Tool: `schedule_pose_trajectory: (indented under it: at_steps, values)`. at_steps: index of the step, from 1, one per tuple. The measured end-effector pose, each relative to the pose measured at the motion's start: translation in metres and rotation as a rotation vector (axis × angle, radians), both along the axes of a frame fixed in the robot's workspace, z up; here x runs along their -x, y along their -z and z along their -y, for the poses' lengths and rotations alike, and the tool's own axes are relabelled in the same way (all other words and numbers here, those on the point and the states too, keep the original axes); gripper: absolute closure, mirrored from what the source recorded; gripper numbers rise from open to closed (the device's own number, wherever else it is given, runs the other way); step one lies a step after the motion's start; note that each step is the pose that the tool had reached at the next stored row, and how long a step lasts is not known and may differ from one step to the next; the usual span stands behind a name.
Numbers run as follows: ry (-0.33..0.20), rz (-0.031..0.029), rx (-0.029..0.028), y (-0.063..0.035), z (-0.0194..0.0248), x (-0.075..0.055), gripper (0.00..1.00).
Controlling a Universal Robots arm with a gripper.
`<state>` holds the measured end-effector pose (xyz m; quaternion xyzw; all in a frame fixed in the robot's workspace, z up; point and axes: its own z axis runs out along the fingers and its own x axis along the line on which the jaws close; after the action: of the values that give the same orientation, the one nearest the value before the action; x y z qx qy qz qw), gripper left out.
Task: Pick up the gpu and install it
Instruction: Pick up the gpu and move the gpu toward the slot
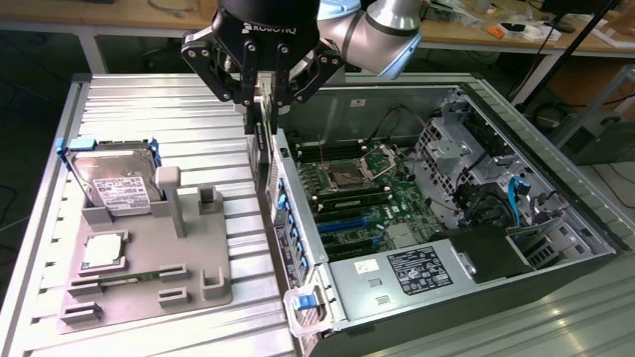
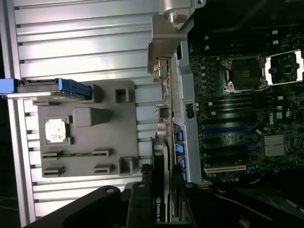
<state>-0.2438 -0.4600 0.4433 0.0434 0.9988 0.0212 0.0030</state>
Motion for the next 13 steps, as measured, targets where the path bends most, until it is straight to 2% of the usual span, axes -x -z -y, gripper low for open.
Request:
schedule_pose_trajectory:
  at_steps: [13]
  values:
    - [0.000, 0.0000, 0.0000, 0.0000, 0.0000, -0.0099, 0.73]
